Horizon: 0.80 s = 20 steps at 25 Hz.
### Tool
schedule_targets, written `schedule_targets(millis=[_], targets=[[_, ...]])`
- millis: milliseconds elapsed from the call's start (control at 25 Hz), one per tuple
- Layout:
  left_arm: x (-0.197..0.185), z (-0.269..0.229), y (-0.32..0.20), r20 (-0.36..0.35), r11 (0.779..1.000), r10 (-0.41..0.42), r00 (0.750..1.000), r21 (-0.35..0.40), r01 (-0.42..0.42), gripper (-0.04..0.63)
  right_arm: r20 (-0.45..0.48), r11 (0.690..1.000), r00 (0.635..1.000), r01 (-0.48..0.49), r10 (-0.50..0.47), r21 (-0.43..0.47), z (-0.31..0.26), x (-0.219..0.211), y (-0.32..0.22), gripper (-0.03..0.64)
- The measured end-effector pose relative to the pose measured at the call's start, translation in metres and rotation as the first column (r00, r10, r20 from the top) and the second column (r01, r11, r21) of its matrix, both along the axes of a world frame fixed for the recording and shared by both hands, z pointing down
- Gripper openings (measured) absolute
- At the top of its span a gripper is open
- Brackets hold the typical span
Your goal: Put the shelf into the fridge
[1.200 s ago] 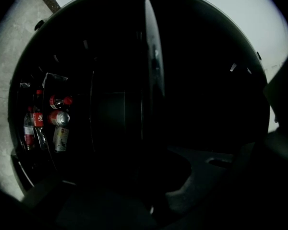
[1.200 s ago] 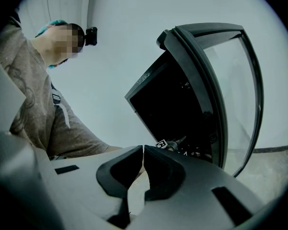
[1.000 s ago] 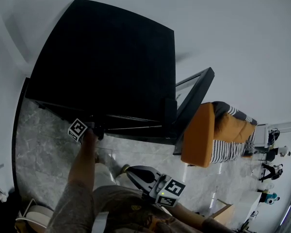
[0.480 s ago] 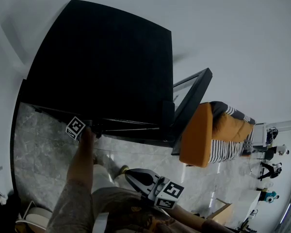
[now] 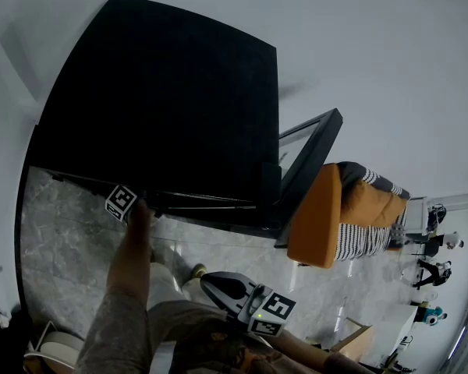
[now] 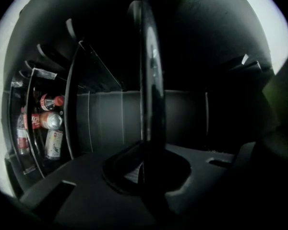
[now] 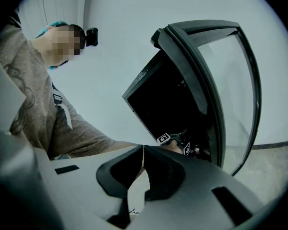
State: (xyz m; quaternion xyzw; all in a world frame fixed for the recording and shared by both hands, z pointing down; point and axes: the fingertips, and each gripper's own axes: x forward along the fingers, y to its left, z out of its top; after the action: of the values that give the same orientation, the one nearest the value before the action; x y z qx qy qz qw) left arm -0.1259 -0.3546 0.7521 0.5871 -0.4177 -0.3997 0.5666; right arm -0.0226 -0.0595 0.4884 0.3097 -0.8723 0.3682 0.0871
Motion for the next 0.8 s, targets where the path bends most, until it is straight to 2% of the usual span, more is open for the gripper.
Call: schedule_targets(millis=[320,800], targets=[[-0.005,0.011,-0.001,-0.015,1.000,-0.021,1.000,-0.010,0.021,0.014,0.006,1.000,1.000,0.004,-0.003,-0.011,0.003,-0.001,0.001,0.024],[0.002,-0.006,0.000,-0.027,1.000,0.007,1.000,-0.011,-0.007,0.015,0.020,1.000,1.000,0.015,-0.015,-0.025,0.004,-0.007,0.001,0.025]])
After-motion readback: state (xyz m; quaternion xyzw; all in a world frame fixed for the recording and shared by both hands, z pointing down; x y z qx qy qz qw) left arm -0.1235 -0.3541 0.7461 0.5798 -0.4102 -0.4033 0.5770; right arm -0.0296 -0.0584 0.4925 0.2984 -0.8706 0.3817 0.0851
